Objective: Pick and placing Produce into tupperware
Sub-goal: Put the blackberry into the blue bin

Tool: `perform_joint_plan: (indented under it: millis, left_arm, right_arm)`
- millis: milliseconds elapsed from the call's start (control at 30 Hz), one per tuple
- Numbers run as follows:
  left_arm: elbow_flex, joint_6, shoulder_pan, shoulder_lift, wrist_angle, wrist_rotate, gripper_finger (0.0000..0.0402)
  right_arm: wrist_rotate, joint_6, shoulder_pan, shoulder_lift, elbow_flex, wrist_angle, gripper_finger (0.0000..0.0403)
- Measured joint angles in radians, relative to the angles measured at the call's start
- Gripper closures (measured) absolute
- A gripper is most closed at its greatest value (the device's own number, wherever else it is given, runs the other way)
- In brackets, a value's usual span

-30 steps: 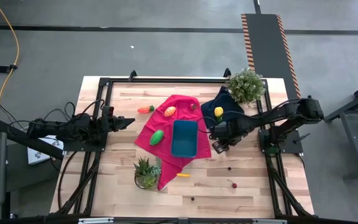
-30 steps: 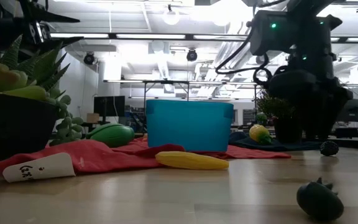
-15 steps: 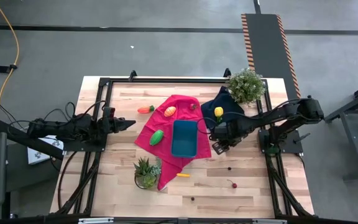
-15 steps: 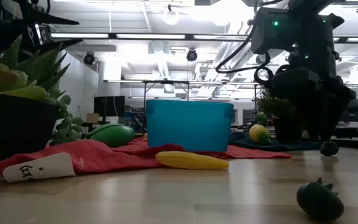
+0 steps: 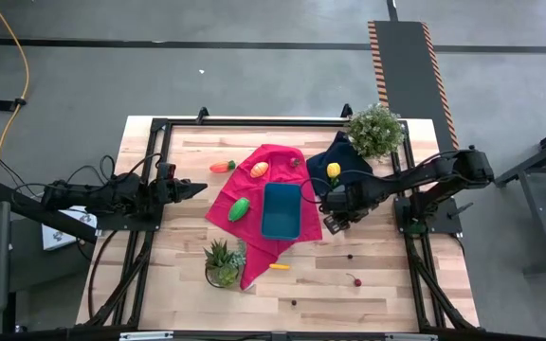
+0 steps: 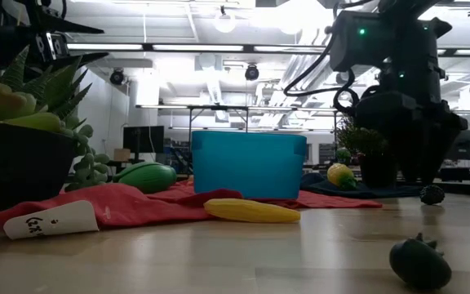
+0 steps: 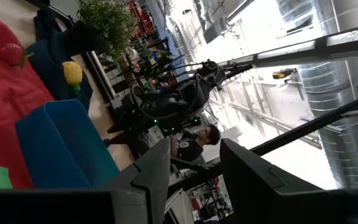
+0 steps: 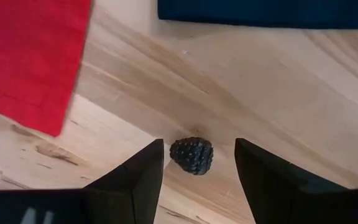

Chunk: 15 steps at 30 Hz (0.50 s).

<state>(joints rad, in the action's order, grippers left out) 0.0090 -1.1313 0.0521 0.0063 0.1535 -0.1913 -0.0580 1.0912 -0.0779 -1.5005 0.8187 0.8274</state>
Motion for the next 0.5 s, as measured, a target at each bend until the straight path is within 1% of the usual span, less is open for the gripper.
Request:
perform_joint_plan:
  millis: [167, 500]
  left_arm:
    - [0.0, 0.0, 0.0, 0.0, 0.0, 0.0, 0.0273]
    - [0.0, 0.0, 0.0, 0.0, 0.001, 0.0, 0.0273]
  right_arm:
    - [0.004, 0.01, -0.021, 0.0, 0.0, 0.0, 0.0213]
    - [-0.006, 0.01, -0.017, -0.021, 0.0, -0.004, 0.0213]
